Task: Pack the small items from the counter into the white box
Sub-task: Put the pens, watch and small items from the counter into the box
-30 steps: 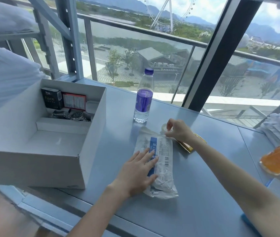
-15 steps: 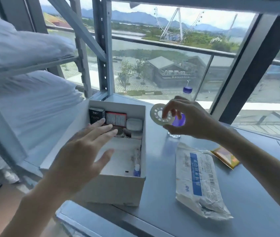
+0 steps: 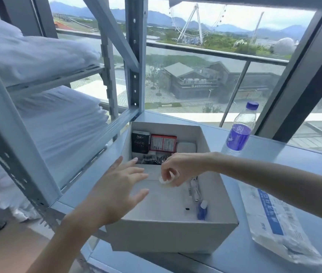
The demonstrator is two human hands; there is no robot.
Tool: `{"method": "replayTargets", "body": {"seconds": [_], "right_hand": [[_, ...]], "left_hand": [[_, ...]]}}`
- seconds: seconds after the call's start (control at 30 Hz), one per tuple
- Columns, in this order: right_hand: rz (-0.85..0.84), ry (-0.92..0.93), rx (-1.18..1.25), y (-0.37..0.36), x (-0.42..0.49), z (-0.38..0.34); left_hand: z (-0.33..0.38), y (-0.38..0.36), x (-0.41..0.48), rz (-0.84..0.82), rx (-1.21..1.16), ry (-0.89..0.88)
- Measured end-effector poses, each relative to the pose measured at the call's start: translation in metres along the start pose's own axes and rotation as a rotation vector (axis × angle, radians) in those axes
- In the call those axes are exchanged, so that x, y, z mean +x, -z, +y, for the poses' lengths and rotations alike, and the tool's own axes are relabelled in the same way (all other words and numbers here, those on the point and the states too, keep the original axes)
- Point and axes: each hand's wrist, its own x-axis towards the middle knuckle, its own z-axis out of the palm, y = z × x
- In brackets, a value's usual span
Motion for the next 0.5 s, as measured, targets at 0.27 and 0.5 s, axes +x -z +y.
{"method": "replayTargets", "body": {"seconds": [0.27, 0.5], "right_hand": [[-0.215, -0.071, -0.082, 0.006, 0.005, -0.015], [-0.26, -0.081, -0.045, 0.003, 0.006, -0.02]], "left_hand": [[-0.001, -0.005, 0.002, 0.016, 0.05, -0.017], [-0.003, -0.008, 0.002, 0.002, 0.051, -0.039]]}}
